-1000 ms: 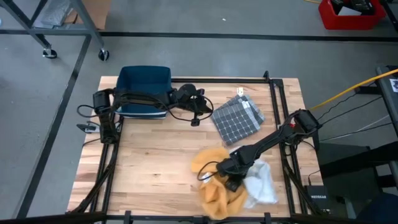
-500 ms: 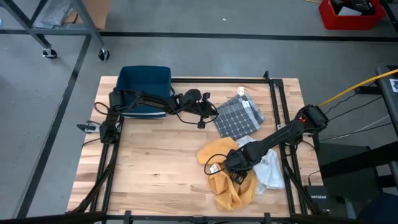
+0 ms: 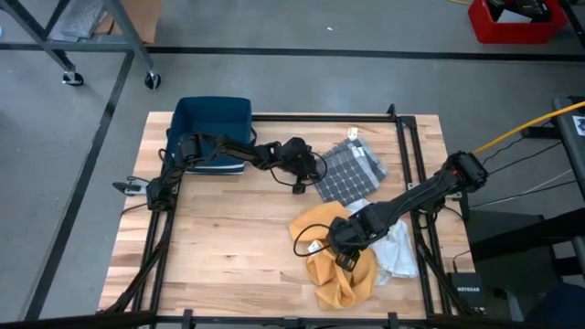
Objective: Fold towel
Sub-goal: Move the gray towel to the middle left of the table, then fold the yellow towel
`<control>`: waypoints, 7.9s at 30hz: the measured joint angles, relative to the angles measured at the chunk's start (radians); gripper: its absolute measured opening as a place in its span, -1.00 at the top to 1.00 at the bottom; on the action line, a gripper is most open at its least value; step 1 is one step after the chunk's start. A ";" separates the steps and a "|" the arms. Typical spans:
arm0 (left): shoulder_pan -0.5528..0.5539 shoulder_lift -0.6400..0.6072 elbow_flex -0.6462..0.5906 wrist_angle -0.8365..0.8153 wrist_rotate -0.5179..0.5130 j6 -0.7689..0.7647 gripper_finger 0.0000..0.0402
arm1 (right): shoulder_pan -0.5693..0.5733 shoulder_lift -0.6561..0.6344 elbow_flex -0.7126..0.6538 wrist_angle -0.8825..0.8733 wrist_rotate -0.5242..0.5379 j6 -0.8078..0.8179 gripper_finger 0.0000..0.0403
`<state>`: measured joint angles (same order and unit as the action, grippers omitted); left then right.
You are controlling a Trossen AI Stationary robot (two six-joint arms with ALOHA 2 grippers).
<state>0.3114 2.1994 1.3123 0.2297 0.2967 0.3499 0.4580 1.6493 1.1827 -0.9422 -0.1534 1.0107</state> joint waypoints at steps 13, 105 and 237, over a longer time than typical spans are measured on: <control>-0.036 -0.058 0.005 -0.469 0.010 -0.116 0.99 | 0.000 0.000 0.021 -0.244 0.030 -0.027 0.18; -0.404 -0.497 -0.115 -1.227 -0.065 0.118 0.99 | 0.000 -0.001 0.021 -0.281 0.173 -0.077 0.18; -0.742 -1.403 -0.114 -0.909 -0.696 -0.325 0.52 | 0.000 -0.003 0.105 -0.465 0.143 0.084 0.18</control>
<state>-0.4305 0.7963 1.1980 -0.6792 -0.3988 0.0250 0.4580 1.6466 1.2877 -1.4070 -0.0105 1.0943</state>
